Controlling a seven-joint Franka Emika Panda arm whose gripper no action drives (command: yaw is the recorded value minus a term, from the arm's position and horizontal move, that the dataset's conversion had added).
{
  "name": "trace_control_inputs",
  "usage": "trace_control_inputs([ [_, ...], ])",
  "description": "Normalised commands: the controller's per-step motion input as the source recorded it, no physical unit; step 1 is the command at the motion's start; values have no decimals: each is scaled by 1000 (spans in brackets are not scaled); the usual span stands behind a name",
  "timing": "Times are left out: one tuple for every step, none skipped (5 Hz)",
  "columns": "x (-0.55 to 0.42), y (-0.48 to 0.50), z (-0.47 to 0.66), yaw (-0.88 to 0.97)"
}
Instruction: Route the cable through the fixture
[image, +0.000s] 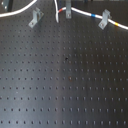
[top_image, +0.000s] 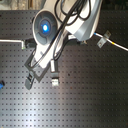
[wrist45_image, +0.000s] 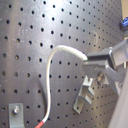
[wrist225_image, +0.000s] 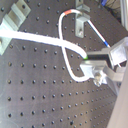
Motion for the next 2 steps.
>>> trace_control_inputs([
  [-102,503,364,0],
  [-198,331,498,-551],
])
